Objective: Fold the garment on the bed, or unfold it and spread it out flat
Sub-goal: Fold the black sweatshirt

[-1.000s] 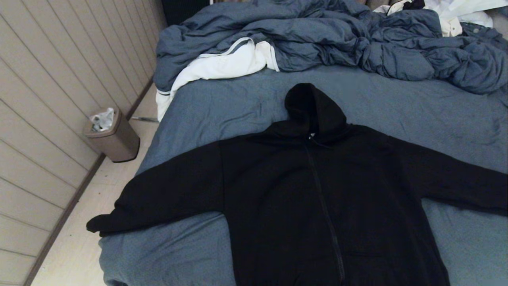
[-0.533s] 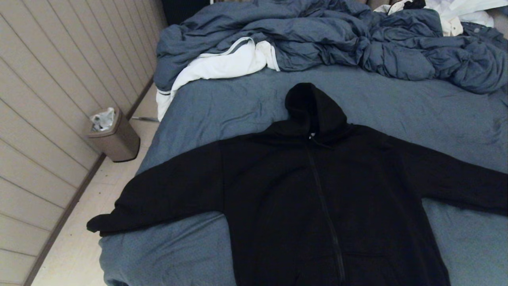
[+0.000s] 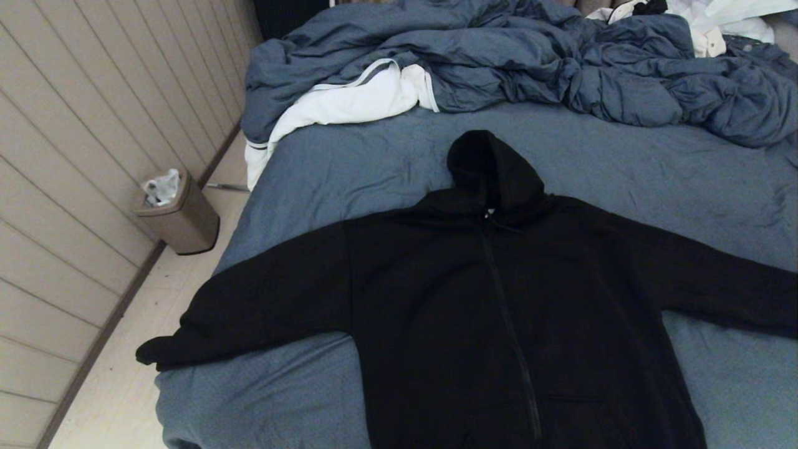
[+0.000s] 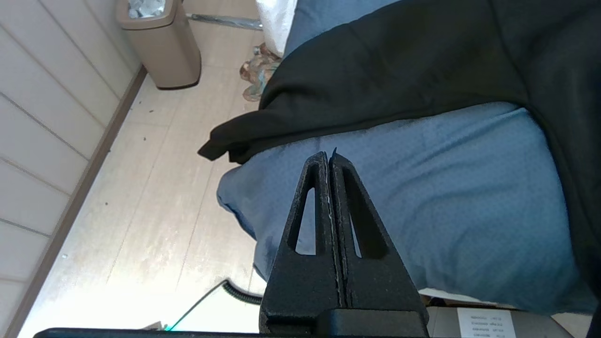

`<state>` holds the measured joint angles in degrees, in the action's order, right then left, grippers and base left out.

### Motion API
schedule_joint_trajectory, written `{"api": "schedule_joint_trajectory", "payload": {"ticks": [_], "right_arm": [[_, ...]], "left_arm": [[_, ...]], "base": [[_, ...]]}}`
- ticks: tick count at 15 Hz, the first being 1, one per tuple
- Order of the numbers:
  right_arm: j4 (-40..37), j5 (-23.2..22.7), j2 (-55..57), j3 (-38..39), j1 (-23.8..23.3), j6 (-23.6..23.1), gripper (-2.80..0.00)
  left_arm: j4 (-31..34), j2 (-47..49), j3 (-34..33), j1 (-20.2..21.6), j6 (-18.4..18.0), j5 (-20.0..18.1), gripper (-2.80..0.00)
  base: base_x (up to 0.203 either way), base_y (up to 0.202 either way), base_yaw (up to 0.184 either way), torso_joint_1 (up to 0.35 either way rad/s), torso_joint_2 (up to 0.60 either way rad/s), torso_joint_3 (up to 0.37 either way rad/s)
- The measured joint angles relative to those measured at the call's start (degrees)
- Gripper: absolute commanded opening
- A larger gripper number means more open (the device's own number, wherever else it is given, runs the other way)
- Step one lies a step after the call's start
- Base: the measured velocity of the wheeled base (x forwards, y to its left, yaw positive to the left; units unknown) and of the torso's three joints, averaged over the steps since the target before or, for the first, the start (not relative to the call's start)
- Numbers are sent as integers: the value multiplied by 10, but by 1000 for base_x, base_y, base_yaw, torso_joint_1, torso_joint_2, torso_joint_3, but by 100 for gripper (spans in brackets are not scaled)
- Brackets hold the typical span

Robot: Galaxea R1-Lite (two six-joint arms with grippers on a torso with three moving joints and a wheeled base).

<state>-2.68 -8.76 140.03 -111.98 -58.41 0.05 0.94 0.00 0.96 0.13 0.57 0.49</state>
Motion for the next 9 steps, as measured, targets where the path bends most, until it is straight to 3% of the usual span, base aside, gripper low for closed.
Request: {"api": "schedule_joint_trajectory", "payload": {"ticks": [8,9], "right_arm": [[27,0,25,-2,-8,-3,0],[25,1,27,-2,-9,-2,-280]], "left_arm": [[1,0,0,0,0,0,-280],[1,0,0,0,0,0,-280]], "base": [[0,0,0,0,0,0],[0,0,0,0,0,0]]}}
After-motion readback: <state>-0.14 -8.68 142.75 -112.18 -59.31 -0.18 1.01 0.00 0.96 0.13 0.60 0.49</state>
